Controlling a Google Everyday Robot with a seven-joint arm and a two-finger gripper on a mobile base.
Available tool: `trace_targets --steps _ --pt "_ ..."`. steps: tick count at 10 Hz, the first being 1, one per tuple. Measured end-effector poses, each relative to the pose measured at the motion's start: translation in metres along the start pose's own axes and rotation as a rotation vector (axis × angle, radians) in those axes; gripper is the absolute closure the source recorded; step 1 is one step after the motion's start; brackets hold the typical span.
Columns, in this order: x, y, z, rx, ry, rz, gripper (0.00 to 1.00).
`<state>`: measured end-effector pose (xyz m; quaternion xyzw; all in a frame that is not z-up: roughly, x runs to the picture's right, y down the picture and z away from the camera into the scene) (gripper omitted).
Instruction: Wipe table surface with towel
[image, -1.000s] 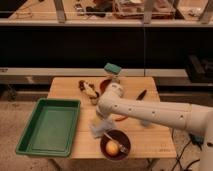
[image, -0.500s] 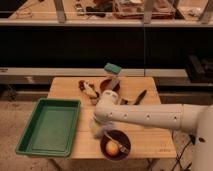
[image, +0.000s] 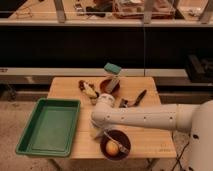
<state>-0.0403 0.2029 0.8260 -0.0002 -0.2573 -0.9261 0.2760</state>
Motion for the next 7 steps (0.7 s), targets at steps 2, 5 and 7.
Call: trace_targets --steps 2,5,7 --pt "0.001 -0.004 0.002 0.011 0.0 -0.001 0.56" --pt "-0.009 0.005 0.02 0.066 0.005 0.068 0.88" --pt "-0.01 0.007 0.024 0.079 0.008 0.081 1.0"
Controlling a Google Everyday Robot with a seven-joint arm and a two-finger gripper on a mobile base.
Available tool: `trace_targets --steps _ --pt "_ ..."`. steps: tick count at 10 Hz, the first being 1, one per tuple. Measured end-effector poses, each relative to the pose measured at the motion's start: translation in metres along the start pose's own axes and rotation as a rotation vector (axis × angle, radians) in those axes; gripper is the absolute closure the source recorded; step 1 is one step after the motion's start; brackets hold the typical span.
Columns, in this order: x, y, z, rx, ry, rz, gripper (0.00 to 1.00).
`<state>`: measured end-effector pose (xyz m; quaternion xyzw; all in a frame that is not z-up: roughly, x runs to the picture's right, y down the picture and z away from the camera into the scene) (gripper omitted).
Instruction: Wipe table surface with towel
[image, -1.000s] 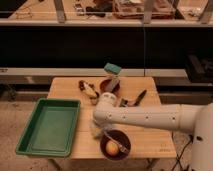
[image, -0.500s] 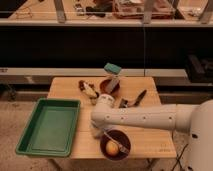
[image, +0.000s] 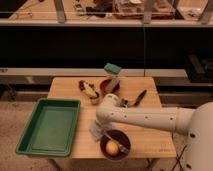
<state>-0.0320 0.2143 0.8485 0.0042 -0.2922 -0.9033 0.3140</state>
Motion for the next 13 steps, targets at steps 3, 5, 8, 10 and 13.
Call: trace_targets --steps 3,5,8,10,13 --pt "0.0 -0.002 -0.003 0.003 -0.003 -0.004 0.98" --pt "-0.002 -0.001 -0.005 0.004 -0.002 -0.002 0.82" --pt "0.006 0.006 -0.042 0.006 0.065 0.011 0.51" --pt "0.016 0.007 -0.068 0.005 0.103 0.005 0.3" --pt "0.022 0.005 -0.07 0.02 0.091 -0.02 0.2"
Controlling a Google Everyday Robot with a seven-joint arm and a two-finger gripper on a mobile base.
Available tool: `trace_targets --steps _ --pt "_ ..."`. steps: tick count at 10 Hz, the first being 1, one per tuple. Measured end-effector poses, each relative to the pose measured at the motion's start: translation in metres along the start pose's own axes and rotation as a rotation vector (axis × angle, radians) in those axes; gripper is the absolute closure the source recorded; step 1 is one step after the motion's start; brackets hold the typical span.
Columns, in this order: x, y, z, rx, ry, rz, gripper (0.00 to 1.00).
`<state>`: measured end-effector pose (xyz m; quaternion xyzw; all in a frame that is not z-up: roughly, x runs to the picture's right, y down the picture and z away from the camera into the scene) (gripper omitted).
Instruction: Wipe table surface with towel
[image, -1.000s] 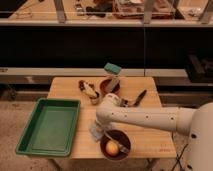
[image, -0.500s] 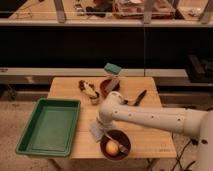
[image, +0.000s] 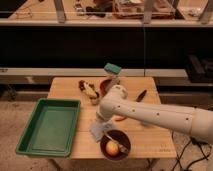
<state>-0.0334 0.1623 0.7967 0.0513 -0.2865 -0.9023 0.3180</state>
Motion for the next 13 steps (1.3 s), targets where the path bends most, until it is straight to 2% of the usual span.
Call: trace_targets --steps 3,10,13 --pt "-0.004 -0.006 0.015 0.025 -0.037 -0.018 0.2" --pt "-0.014 -0.012 0.041 0.019 -0.103 -0.037 0.2" --pt "-0.02 -0.011 0.051 0.021 -0.113 -0.03 0.2"
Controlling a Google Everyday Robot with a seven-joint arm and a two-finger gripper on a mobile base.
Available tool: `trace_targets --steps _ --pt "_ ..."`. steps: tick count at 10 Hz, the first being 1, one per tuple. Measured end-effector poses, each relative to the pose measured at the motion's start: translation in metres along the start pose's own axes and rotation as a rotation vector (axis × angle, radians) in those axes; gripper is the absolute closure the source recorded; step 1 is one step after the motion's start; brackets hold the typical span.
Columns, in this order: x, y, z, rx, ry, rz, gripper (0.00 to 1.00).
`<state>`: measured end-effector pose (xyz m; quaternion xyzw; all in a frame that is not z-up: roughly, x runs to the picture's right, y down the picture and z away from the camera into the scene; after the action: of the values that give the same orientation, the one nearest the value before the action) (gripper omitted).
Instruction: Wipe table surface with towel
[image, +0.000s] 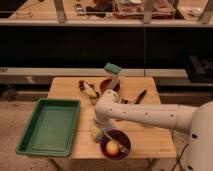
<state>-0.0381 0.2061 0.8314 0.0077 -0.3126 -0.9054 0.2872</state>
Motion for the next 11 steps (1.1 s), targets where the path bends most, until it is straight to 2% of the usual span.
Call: trace_targets --steps 4,5,6,7,8,11 --pt "-0.008 0.004 0.012 0.006 -0.02 0.033 0.2" --pt "-0.009 0.005 0.016 0.005 -0.025 0.034 0.23" --pt "-0.01 0.005 0.018 0.004 -0.029 0.035 0.29" --pt "-0.012 0.006 0.02 0.004 -0.032 0.036 0.41" --pt "-0.012 0.006 0.022 0.008 -0.033 0.037 0.49" --pt "-0.013 0.007 0.015 0.008 -0.036 0.035 0.81"
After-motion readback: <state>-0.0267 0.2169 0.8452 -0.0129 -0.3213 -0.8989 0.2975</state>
